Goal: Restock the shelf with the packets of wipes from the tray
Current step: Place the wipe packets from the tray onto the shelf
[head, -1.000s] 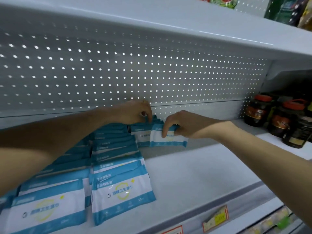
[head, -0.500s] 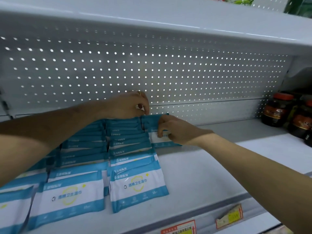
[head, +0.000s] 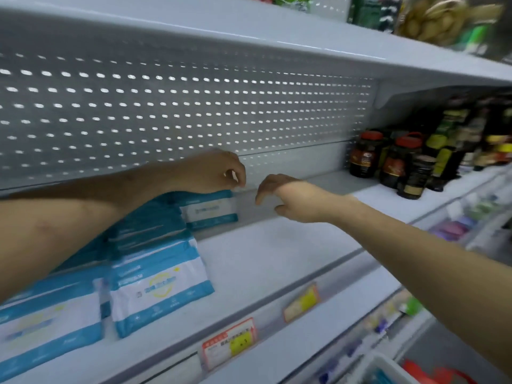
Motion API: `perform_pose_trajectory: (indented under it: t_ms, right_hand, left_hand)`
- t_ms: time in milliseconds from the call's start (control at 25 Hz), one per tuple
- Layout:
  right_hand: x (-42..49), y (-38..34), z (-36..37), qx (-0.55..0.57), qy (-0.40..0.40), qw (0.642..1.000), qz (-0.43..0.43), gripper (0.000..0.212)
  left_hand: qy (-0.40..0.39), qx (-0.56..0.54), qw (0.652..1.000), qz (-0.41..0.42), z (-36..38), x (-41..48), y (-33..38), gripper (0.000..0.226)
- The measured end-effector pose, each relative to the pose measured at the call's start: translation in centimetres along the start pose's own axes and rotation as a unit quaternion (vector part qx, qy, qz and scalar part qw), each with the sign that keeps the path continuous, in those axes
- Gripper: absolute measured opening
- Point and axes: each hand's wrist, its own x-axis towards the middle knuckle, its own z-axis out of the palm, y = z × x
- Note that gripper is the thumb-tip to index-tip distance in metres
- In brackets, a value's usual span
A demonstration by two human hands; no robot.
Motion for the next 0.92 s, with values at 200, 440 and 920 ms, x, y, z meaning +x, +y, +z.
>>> perform_pose_trajectory:
  t_ms: [200, 440, 920]
  right_hand:
    - [-12.0, 4.2, -2.5, -0.022, -0.01, 0.991, 0.134, 0.04]
    - [-27.2, 5.8, -1.8, -0.014, 0.004, 0.949, 0.315, 0.035]
    - [-44.2, 0.3, 16.8, 0.098, -0.091, 0.826, 0.548, 0.033]
  left_hand:
    - [-0.056, -0.057, 0.993, 0.09, 4.5, 7.4, 10.3, 0.019]
    - [-0.088, -0.082, 0.968, 0.222, 11.4, 12.2, 22.8, 0.02]
    - [-0.292, -0.071, 0.891, 0.34, 32.8, 5.1, 33.2, 0.027]
